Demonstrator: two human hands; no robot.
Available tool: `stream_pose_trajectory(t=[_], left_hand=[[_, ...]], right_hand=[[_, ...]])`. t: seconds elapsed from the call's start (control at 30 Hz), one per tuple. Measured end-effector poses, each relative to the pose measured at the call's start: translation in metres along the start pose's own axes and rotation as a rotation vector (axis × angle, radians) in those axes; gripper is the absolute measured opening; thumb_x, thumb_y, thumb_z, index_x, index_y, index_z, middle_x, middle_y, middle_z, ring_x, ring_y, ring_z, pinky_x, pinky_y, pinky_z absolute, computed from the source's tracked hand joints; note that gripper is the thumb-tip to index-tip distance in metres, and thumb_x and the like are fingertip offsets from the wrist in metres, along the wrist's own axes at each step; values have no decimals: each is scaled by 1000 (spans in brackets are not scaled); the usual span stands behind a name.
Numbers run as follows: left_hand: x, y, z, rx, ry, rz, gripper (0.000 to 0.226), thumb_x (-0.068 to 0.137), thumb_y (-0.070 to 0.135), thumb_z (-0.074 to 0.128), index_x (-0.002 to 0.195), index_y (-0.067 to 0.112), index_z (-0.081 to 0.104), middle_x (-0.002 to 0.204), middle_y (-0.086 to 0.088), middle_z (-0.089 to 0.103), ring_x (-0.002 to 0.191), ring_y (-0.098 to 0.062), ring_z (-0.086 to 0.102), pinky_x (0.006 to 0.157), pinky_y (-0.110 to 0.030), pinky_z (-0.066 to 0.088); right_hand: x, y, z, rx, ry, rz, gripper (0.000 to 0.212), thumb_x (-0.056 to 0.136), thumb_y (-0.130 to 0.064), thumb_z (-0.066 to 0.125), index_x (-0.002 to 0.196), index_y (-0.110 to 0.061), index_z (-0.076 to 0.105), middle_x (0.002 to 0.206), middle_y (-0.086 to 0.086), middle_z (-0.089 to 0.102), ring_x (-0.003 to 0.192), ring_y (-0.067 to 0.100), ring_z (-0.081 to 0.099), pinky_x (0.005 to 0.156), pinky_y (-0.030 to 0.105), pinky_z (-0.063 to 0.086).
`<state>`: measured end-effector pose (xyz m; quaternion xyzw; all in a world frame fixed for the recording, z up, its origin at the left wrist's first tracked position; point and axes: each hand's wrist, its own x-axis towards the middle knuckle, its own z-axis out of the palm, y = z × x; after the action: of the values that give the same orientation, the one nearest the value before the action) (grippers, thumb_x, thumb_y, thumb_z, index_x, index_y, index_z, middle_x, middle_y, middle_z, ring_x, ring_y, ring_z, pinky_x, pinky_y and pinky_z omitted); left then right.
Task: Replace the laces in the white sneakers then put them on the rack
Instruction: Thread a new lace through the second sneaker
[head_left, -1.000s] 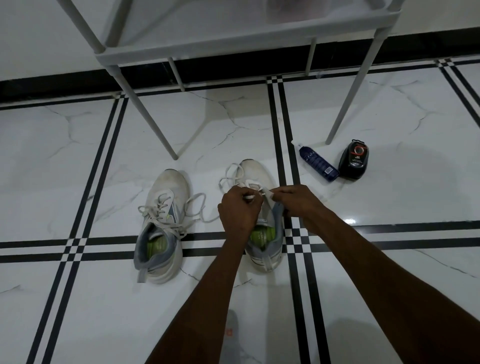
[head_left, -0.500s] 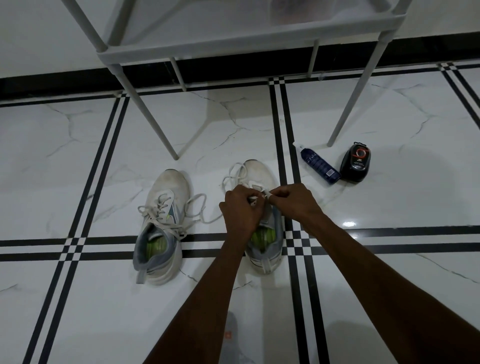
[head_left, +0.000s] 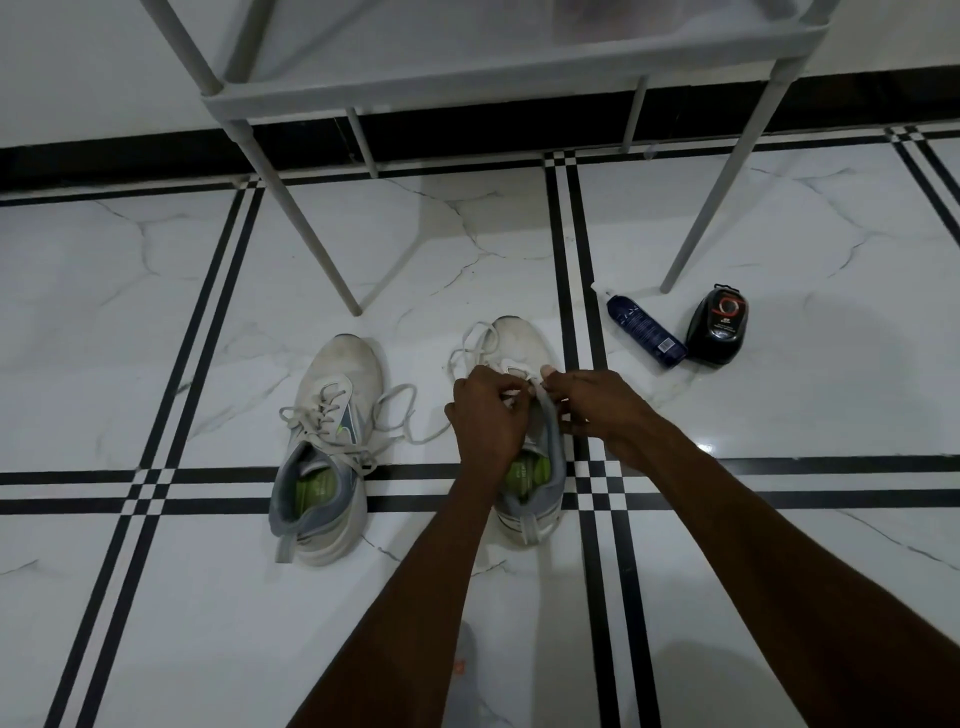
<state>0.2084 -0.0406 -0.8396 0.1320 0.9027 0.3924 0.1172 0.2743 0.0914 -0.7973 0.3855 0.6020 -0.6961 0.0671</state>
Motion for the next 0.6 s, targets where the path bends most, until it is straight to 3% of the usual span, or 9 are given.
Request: stream_pose_trajectory(t=[0.1, 0.2, 0.3, 0.37, 0.47, 0.5, 0.6], left_hand=[[-3, 7, -1, -47, 28, 30, 17, 88, 31, 75, 98, 17, 76, 110, -3, 58, 103, -22, 59, 93, -52, 49], [-12, 15, -7, -146, 106, 33, 26, 84, 24, 78, 104, 14, 64, 112, -2, 53, 98, -21, 60, 90, -46, 53], [-23, 21, -14, -34, 164, 53, 25, 91, 46, 66, 89, 21, 64, 89, 6, 63, 84, -15, 62, 87, -44, 50], [-30, 26, -15, 58, 86, 46, 37, 94, 57, 58, 78, 26, 70, 76, 12, 65, 79, -11, 62, 90, -38, 41], [-31, 20, -13, 102, 35, 8, 34, 93, 51, 59, 82, 22, 74, 86, 6, 70, 87, -15, 63, 91, -39, 36], [-30, 17, -14, 126, 40, 2, 34, 93, 49, 58, 82, 21, 74, 86, 5, 69, 86, -16, 63, 89, -38, 36], [-32, 15, -14, 119, 64, 2, 34, 95, 43, 58, 78, 17, 72, 80, 2, 65, 80, -16, 59, 84, -35, 32]], right_hand=[[7, 2, 1, 9, 48, 9, 26, 91, -26, 71, 100, -2, 71, 82, 11, 69, 69, 15, 63, 64, 28, 58], [9, 2, 6, -46, 95, 4, 15, 93, -16, 69, 96, -1, 67, 82, 14, 67, 67, 18, 61, 61, 28, 56], [11, 0, 8, -103, 112, -18, 16, 97, -11, 60, 84, -6, 66, 82, 15, 66, 71, 21, 63, 70, 33, 58], [12, 0, 10, -225, 103, -43, 17, 98, -13, 59, 84, -9, 66, 91, 18, 70, 83, 26, 68, 80, 39, 61], [9, -6, 1, -118, 59, 13, 11, 99, -7, 56, 98, -2, 65, 93, 18, 68, 82, 25, 69, 74, 38, 62], [11, -8, -10, -59, 135, 9, 12, 99, -5, 55, 104, 2, 64, 93, 18, 68, 82, 26, 69, 75, 40, 62], [16, -17, -51, -20, 713, -171, 18, 96, -2, 54, 110, 7, 62, 108, 24, 67, 94, 33, 67, 90, 47, 57]])
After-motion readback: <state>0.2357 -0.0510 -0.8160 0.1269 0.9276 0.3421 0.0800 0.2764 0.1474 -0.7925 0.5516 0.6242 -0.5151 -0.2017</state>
